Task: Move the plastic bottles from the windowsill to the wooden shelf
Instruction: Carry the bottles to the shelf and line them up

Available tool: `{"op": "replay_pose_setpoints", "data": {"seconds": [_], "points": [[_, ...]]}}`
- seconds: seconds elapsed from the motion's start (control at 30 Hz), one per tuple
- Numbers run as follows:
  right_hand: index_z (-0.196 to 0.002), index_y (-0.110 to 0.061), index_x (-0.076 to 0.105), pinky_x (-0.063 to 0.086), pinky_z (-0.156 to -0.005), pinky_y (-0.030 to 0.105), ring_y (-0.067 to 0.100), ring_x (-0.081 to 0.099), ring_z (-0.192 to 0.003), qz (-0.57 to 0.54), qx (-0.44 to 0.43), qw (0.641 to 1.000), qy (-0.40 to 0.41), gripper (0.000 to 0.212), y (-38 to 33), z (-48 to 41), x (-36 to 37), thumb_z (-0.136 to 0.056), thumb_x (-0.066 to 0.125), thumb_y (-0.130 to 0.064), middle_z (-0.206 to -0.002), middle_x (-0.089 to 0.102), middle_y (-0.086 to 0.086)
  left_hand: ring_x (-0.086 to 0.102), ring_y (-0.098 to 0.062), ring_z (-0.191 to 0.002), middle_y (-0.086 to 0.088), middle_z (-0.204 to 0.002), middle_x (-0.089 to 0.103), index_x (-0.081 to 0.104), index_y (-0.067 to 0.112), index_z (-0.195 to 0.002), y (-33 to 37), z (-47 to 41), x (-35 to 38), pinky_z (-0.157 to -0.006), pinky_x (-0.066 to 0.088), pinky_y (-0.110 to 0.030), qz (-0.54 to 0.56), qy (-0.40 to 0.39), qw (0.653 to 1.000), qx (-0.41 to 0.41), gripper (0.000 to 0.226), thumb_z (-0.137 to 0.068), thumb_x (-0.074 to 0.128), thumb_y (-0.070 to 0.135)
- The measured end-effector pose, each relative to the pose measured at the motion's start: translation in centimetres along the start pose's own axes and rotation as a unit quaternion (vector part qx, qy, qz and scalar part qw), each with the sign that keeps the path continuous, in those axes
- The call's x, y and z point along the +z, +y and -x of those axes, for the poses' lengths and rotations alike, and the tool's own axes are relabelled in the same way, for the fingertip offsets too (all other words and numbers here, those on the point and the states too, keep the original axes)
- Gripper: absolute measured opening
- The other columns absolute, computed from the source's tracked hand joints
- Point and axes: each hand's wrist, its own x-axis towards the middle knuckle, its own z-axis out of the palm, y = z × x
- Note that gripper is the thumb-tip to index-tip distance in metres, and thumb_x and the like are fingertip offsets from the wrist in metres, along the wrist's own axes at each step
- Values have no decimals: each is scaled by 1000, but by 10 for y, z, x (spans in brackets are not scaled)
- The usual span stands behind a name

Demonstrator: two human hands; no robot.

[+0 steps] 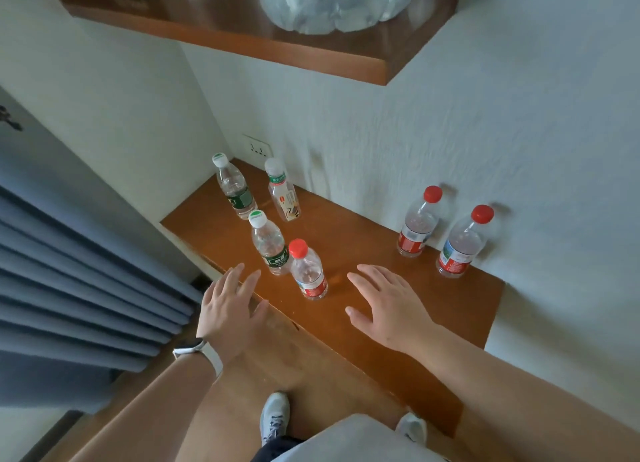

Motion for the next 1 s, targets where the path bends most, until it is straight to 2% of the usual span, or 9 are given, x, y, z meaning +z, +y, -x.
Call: {"op": "replay_pose_setpoints", "data": {"seconds": [0.27,0.37,0.57,0.67,0.8,0.9,1.0], "points": [[-148,-29,33,25,-114,32,17,28,-144,-5,162,987,-2,64,-80,-21,20,-94,43,-62,-156,33,-5,18,-28,-152,-4,-166,16,24,30,-157,-77,-59,13,-121,20,-49,39,-64,995,59,68,-97,45,56],[-149,-28,32,27,-113,29,16,30,-144,-1,235,972,3,67,-105,-31,23,-93,46,-62,-156,33,-5,15,-27,-152,-1,-167,12,20,32,-157,-93,-81,15,-120,21,-48,56,-95,989,99,68,-98,44,57],[-147,-27,33,40,-104,28,15,40,-136,-50,372,926,50,68,-141,-45,29,-90,55,-58,-151,39,-6,23,-27,-151,-2,-166,19,25,29,-156,-105,-117,9,-117,29,-49,103,-89,975,173,68,-97,48,54],[-147,-29,30,42,-104,33,16,38,-138,-109,431,894,50,70,-149,-52,31,-89,57,-58,-153,36,-6,30,-27,-148,-4,-162,28,28,24,-155,-99,-129,5,-115,35,-50,161,-98,963,191,73,-94,55,53],[-147,-28,29,40,-103,31,13,39,-136,-173,446,874,77,75,-150,-64,41,-86,63,-55,-153,36,-6,39,-26,-142,-2,-157,37,28,24,-155,-82,-140,3,-109,43,-47,293,-151,930,161,78,-91,66,46],[-147,-25,30,42,-101,28,12,41,-133,-228,449,859,91,78,-147,-75,43,-84,70,-47,-150,38,-4,47,-24,-134,0,-152,43,31,27,-152,-71,-147,9,-99,49,-41,362,-185,904,132,76,-89,71,41],[-140,-27,36,46,-97,24,6,48,-122,-268,432,855,102,73,-140,-86,48,-80,76,-41,-137,47,-8,51,-21,-127,4,-142,50,36,30,-146,-64,-152,19,-91,48,-33,407,-214,881,106,72,-86,74,40]]}}
